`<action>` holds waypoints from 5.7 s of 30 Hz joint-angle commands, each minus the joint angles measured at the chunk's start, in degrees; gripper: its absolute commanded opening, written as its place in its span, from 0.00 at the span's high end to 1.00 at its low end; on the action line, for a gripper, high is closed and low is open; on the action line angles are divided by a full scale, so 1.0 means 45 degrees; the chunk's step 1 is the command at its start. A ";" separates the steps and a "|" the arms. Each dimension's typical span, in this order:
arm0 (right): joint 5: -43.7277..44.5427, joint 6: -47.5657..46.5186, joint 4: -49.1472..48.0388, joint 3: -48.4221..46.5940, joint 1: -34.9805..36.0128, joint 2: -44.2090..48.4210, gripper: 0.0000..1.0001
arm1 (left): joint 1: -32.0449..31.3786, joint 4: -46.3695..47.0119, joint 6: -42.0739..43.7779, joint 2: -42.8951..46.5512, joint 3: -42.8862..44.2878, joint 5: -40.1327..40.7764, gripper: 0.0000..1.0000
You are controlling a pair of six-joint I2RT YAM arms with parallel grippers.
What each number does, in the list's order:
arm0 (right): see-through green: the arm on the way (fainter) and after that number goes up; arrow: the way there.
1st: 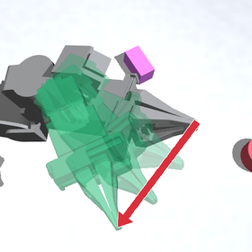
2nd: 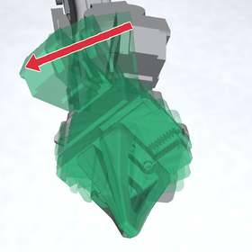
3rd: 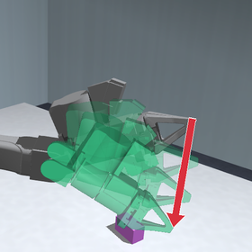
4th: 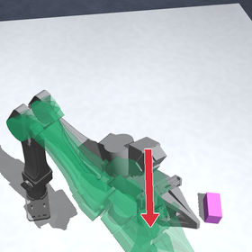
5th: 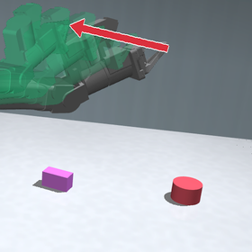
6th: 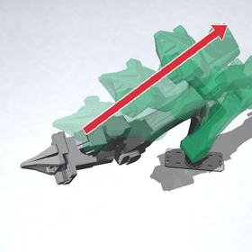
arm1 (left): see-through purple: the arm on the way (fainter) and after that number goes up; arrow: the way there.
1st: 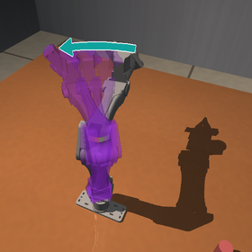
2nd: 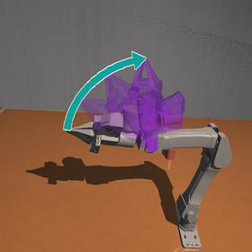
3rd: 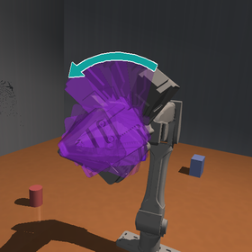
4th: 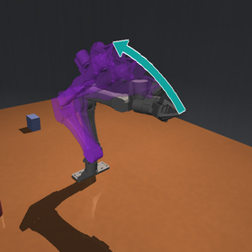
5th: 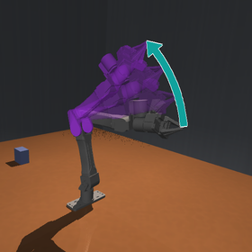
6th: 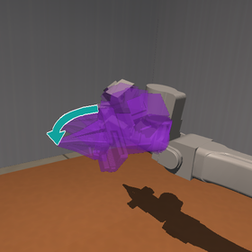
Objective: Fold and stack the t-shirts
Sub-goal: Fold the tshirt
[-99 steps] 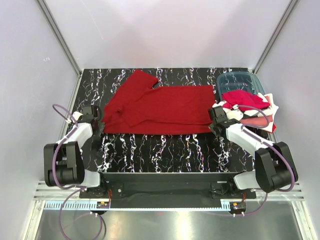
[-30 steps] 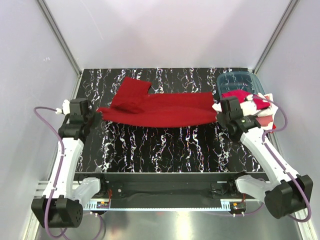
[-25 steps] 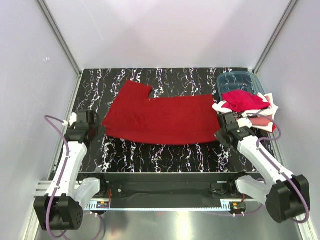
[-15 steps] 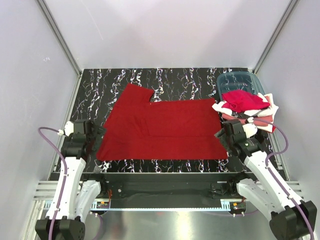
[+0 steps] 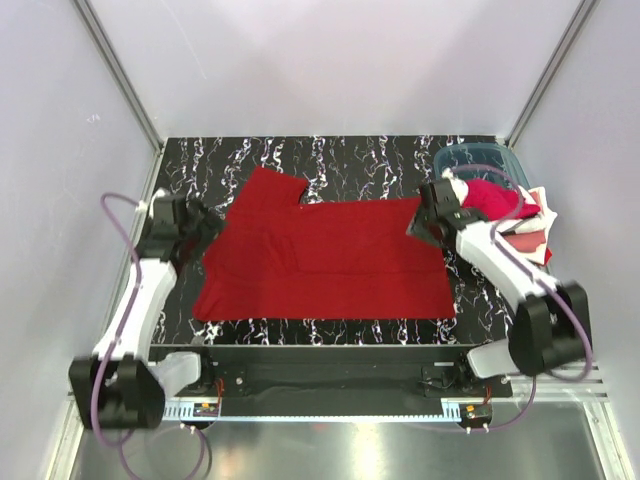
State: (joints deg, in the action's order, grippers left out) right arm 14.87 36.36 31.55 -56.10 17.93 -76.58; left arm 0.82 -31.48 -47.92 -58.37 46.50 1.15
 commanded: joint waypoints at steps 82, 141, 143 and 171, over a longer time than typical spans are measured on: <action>0.1460 -0.1380 -0.0704 -1.0423 -0.1427 -1.1672 0.34 | 0.0423 -0.0035 0.2427 -1.6326 1.5096 0.0937 1.00; 0.0992 -0.1381 0.0137 -1.2515 -0.1505 -1.2028 1.00 | 0.0072 0.3051 0.2915 -1.6249 1.5722 -0.2813 1.00; 0.0992 -0.1342 0.0157 -1.2301 -0.1505 -1.1773 1.00 | 0.0091 0.3148 0.2895 -1.5802 1.5372 -0.2872 1.00; 0.0387 -0.1264 -0.0683 -0.5856 -0.1505 -0.5934 1.00 | -0.0572 0.3541 0.3422 -0.7599 0.6895 -0.3029 1.00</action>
State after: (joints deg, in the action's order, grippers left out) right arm 17.98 29.89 30.92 -84.23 11.11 -108.27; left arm -0.56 -17.17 -32.97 -97.08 79.81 -13.21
